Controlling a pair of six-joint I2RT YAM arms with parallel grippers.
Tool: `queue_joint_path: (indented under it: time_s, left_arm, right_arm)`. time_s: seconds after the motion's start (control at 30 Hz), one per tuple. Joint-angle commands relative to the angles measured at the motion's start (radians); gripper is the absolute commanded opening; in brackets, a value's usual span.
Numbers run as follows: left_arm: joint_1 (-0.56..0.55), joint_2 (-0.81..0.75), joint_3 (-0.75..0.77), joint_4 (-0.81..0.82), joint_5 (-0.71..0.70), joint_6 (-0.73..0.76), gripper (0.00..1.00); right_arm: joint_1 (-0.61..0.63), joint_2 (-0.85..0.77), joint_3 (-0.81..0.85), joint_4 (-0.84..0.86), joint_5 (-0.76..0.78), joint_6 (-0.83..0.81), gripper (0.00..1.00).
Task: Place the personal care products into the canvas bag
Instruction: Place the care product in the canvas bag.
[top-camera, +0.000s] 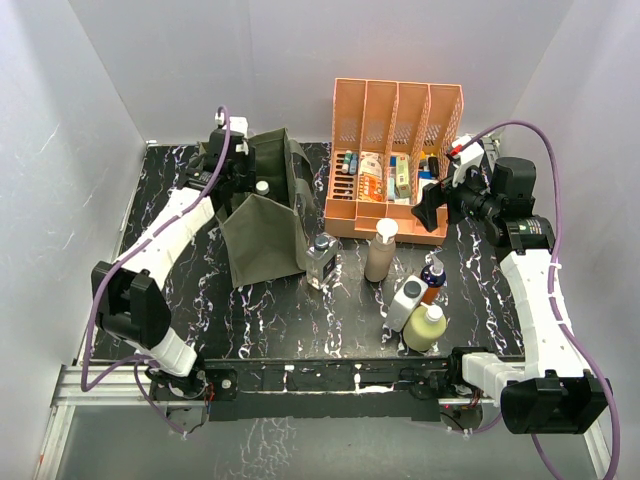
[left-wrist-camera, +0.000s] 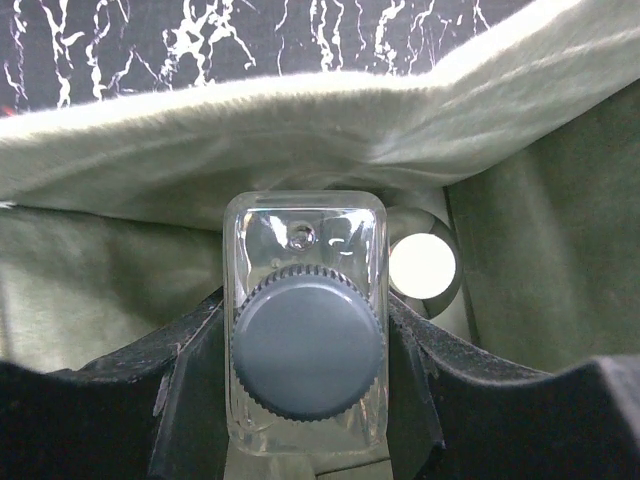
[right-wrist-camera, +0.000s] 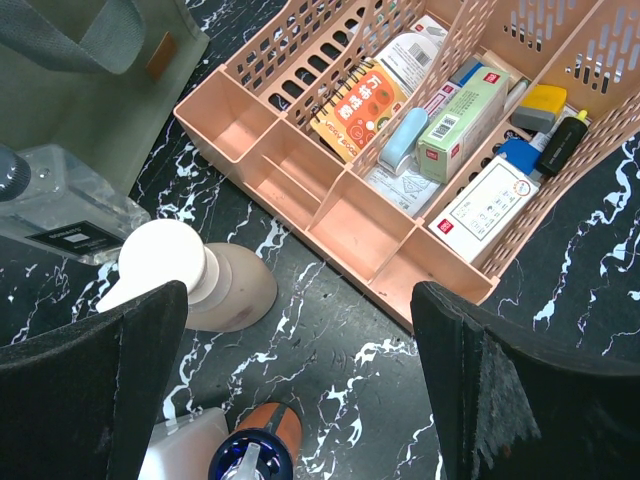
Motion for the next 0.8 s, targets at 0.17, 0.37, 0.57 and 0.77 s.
queue_joint_path:
  time_s: [0.17,0.37,0.57,0.77]
  left_arm:
    - [-0.025,-0.066,-0.021,0.117,0.020,-0.055,0.00]
    - [-0.026,-0.049,-0.058,0.169,0.027,-0.047,0.00]
    - [-0.025,-0.058,-0.089,0.232,0.070,-0.042,0.00]
    - [-0.025,-0.039,-0.107,0.273,0.069,-0.027,0.00]
  right_arm:
    - [-0.003,-0.008,0.016,0.055,-0.007,0.014,0.99]
    - [-0.003,-0.025,0.003,0.060,-0.003,0.013,0.99]
    - [-0.003,-0.032,0.006,0.055,0.004,0.011,0.99]
    - [-0.003,-0.024,0.014,0.053,-0.004,0.011,0.99]
